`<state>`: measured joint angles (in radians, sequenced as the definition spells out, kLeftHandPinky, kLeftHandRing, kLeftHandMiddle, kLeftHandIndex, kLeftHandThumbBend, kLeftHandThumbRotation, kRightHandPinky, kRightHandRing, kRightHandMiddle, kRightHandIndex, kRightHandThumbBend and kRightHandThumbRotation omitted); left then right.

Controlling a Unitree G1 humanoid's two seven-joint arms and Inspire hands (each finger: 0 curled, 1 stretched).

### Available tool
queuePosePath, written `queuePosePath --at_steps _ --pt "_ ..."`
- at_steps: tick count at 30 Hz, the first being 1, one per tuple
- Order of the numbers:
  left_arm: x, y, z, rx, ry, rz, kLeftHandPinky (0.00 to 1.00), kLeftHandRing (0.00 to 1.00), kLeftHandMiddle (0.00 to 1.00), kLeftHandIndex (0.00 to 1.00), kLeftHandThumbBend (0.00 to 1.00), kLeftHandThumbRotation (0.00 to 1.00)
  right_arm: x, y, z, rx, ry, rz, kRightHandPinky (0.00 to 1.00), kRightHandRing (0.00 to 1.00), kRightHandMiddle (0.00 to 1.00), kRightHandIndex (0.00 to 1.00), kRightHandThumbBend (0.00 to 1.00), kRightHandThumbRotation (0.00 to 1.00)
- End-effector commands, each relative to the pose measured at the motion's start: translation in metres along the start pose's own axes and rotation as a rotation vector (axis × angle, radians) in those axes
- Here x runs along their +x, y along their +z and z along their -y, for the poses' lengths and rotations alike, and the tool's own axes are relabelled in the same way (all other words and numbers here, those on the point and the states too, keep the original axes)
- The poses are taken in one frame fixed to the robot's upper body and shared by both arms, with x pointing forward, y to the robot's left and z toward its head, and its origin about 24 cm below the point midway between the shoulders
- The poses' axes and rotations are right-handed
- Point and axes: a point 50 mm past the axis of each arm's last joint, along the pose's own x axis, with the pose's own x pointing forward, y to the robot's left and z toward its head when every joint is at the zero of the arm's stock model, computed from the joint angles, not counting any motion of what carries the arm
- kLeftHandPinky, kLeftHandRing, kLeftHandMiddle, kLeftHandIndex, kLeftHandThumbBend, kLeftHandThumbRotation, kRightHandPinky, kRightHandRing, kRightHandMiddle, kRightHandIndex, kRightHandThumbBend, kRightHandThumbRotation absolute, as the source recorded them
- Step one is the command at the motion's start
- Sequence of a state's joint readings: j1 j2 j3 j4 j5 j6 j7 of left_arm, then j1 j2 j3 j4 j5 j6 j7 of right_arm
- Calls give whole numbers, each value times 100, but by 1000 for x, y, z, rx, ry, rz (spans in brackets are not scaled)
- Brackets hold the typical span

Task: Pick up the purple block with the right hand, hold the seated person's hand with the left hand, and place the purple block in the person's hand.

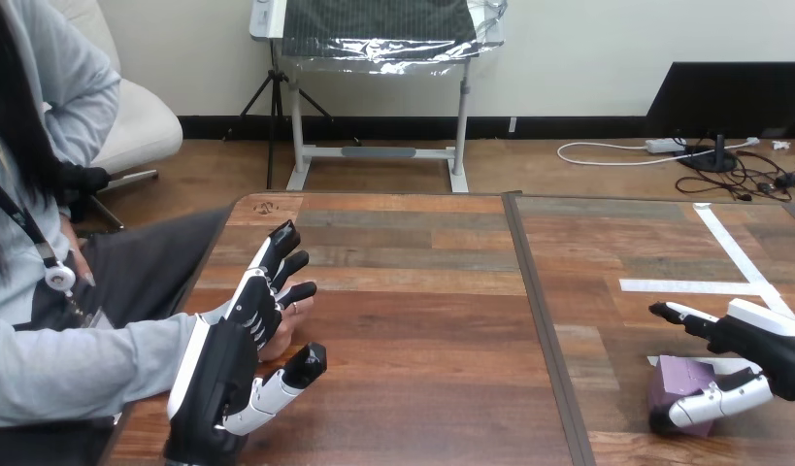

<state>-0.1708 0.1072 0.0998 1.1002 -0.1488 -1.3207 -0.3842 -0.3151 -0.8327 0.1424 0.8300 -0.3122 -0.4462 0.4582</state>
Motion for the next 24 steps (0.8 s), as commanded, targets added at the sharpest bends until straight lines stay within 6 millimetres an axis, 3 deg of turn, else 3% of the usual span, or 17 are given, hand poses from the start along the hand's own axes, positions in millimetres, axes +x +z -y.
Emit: queuePosePath --at_steps 1,8,15,24 --pt "25 9 -3 13 0 93 82 92 95 95 100 73 -4 8 22 -28 -87 42 94 100 99 99 100 33" --pt "26 9 -3 9 1 93 82 92 95 95 100 73 -1 6 18 -48 -110 19 89 95 95 96 100 20" --pt "25 9 -3 12 -4 94 82 92 95 95 100 72 1 4 12 -42 -157 5 68 76 80 86 100 6" --pt "23 9 -5 21 5 91 81 91 95 94 100 73 5 0 5 -38 -219 -26 61 66 70 73 98 1"
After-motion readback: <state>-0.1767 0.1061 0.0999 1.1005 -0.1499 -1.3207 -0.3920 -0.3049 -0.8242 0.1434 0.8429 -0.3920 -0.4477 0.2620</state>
